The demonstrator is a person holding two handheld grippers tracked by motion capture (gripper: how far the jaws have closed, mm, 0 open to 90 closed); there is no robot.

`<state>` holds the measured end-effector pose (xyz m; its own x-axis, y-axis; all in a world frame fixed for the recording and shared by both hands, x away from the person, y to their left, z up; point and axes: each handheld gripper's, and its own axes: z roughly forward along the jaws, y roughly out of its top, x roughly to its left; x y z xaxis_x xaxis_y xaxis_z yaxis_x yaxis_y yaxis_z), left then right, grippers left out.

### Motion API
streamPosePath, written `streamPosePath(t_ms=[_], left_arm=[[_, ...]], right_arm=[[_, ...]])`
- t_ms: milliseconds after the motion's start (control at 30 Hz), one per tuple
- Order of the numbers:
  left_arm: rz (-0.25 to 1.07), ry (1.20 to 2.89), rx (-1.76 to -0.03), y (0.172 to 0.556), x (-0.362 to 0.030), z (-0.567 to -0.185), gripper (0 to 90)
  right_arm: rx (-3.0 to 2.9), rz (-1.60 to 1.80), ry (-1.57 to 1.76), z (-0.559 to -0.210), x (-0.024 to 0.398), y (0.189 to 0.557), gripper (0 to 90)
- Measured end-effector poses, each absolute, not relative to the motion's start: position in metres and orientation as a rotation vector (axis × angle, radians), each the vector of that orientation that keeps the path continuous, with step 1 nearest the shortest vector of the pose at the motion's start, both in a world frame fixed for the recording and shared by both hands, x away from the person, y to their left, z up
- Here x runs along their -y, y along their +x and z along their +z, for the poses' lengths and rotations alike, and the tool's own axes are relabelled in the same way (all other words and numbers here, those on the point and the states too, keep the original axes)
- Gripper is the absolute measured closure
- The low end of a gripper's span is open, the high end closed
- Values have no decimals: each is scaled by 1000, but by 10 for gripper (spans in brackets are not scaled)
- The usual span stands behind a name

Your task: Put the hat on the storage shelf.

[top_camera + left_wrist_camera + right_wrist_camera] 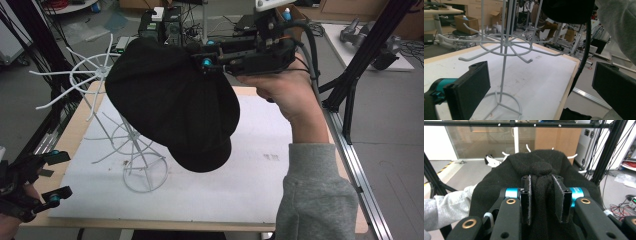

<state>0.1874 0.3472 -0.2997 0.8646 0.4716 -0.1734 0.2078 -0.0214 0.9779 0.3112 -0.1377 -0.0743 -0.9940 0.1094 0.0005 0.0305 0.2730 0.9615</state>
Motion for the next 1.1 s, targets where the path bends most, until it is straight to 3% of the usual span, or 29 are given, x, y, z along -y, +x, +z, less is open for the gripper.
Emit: streamPosePath(t_ms=[400, 633, 1100], left_arm=[[229, 1611, -543, 188, -346, -301, 19], [237, 1606, -542, 188, -345, -300, 19], [246, 1604, -543, 187, -346, -299, 19]], right_arm=[[-2532, 1827, 122, -115, 134, 323, 702], [-2527, 1834, 109, -117, 133, 323, 690], [-2508, 1845, 160, -129, 133, 323, 519]])
